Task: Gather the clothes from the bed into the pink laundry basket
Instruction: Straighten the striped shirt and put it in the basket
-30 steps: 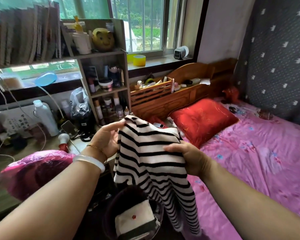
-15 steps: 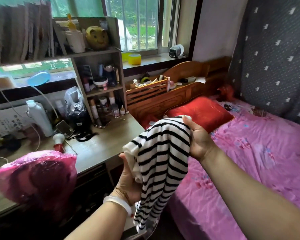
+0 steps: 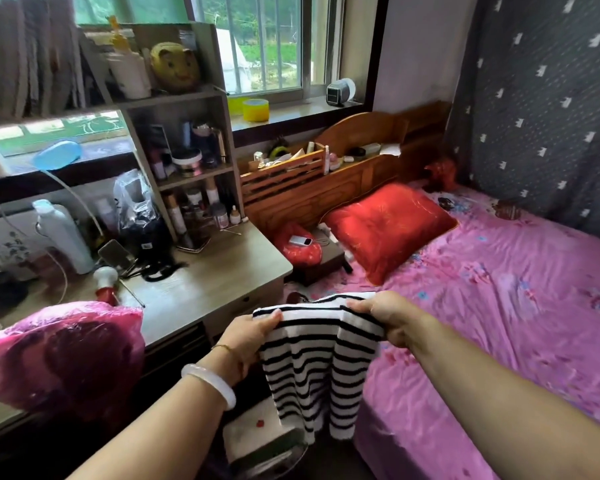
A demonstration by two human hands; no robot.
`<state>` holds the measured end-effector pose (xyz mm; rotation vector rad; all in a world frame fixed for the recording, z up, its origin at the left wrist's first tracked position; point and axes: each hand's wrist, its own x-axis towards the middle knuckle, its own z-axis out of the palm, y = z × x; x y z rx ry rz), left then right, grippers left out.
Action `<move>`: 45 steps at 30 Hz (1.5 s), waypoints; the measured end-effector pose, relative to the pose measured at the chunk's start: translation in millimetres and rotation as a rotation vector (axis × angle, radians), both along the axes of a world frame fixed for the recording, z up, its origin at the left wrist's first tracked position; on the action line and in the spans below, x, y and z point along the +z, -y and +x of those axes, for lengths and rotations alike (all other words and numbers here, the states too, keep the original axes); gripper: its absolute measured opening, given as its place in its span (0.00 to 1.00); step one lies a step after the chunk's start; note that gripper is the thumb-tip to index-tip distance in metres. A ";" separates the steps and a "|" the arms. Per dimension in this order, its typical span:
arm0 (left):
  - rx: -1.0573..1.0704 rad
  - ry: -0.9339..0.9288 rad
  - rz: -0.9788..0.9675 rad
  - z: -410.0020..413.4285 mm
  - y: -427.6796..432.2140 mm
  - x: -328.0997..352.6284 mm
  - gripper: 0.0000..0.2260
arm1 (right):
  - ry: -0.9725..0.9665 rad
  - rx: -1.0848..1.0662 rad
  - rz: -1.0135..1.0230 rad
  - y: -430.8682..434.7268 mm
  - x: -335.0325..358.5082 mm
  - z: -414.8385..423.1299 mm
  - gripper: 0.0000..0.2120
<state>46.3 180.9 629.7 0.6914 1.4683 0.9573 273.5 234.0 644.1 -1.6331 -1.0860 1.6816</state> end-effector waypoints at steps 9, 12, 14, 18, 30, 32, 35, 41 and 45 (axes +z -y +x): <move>0.042 -0.168 0.093 -16.2 -6.0 -0.7 0.23 | -0.063 -0.002 0.046 -6.0 1.0 -4.8 0.49; -0.133 -0.206 0.188 -24.0 -8.7 3.1 0.51 | 0.147 0.321 0.322 -3.0 15.4 -11.6 0.58; -0.340 -0.540 0.291 -20.8 -5.8 7.5 0.43 | 0.527 0.494 0.514 -1.0 22.2 -18.3 0.48; -0.253 -1.107 0.443 -23.0 -1.7 8.4 0.15 | 0.975 0.511 0.759 -5.7 23.1 -20.8 0.23; -0.024 0.310 0.275 -42.1 -3.2 23.0 0.19 | -0.281 -0.073 0.378 -20.6 50.7 -30.1 0.09; -0.167 0.266 0.109 -31.1 13.3 11.1 0.21 | -0.383 -0.113 0.229 -22.8 45.2 -35.3 0.12; -0.097 0.235 0.024 -15.5 22.9 -8.4 0.23 | -0.055 0.180 -0.026 -5.0 16.3 -35.5 0.18; 0.037 0.228 -0.006 -26.4 9.8 -15.7 0.09 | -0.127 0.017 -0.078 -13.4 -20.7 -29.1 0.39; 0.097 0.232 -0.023 -38.9 -1.0 -29.4 0.13 | -0.100 -0.017 0.012 -28.0 -26.2 -32.5 0.36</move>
